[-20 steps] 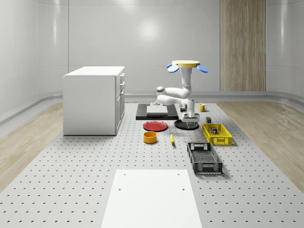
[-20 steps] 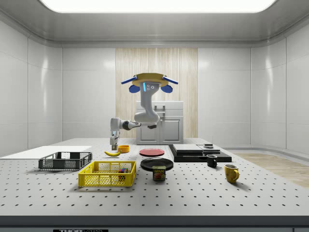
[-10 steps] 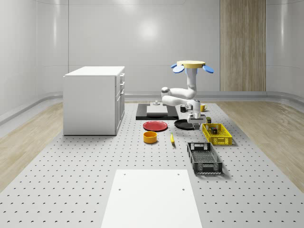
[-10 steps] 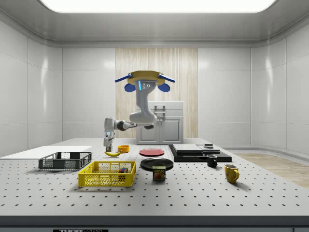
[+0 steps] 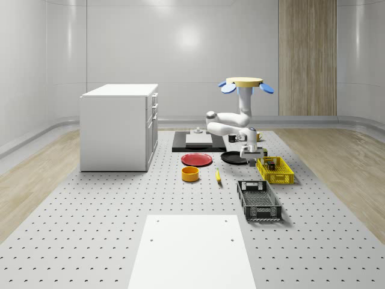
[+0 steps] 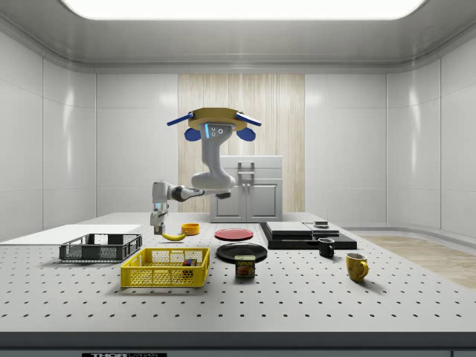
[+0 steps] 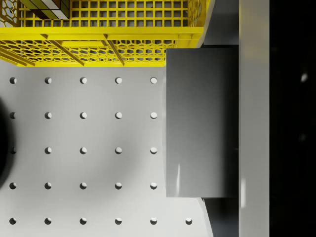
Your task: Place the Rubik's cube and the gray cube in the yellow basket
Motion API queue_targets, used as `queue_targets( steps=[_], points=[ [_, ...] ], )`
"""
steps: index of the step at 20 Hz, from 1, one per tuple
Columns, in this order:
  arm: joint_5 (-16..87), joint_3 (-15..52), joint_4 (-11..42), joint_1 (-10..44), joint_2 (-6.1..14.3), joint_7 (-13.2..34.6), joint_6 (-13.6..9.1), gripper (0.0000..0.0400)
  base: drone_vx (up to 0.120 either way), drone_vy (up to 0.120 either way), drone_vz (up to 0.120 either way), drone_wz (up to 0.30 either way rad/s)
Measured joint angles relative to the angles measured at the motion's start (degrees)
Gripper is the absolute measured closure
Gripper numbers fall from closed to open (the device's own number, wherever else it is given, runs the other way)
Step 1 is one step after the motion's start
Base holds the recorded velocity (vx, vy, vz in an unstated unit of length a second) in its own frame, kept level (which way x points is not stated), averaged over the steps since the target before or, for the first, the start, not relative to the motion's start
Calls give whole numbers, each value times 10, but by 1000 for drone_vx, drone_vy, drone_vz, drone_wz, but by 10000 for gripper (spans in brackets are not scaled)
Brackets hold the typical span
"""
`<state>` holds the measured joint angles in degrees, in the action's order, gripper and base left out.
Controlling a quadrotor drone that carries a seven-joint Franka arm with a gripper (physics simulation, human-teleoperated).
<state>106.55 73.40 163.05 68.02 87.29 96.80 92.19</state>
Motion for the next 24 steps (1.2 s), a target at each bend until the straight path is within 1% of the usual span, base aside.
queue_targets(
  steps=[24],
  points=[
    [-1,0,0,1,3,1,3,150,0,120,0,0]
  ],
)
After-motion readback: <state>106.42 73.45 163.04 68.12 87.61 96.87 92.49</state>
